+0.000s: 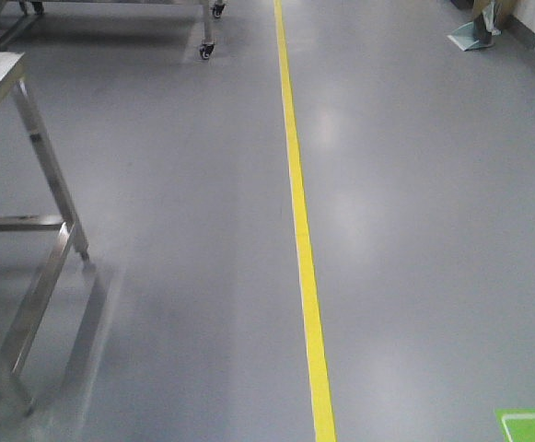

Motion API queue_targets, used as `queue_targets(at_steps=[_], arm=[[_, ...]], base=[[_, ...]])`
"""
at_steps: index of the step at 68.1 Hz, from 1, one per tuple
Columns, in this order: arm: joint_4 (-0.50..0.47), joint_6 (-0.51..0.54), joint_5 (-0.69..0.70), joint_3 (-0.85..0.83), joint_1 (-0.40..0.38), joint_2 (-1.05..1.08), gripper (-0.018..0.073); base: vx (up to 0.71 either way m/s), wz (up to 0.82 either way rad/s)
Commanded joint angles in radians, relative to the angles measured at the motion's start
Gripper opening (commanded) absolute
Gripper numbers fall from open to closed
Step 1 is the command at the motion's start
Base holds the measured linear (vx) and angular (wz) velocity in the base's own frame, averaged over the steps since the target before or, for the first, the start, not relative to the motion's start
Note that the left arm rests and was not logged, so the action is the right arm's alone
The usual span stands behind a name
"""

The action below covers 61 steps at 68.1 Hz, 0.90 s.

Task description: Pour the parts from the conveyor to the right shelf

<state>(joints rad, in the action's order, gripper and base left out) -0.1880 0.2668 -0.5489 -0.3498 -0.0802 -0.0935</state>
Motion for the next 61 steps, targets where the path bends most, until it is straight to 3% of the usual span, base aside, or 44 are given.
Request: queue_targets(at_steps=[1,61], arm=[[-0.006,0.003,0.08,-0.028,-0.001,-0.012,-0.0006],[-0.006,0.003,0.08,-0.028,-0.001,-0.012,-0.0006]], base=[[0.71,-0.09],[0.72,0.0]])
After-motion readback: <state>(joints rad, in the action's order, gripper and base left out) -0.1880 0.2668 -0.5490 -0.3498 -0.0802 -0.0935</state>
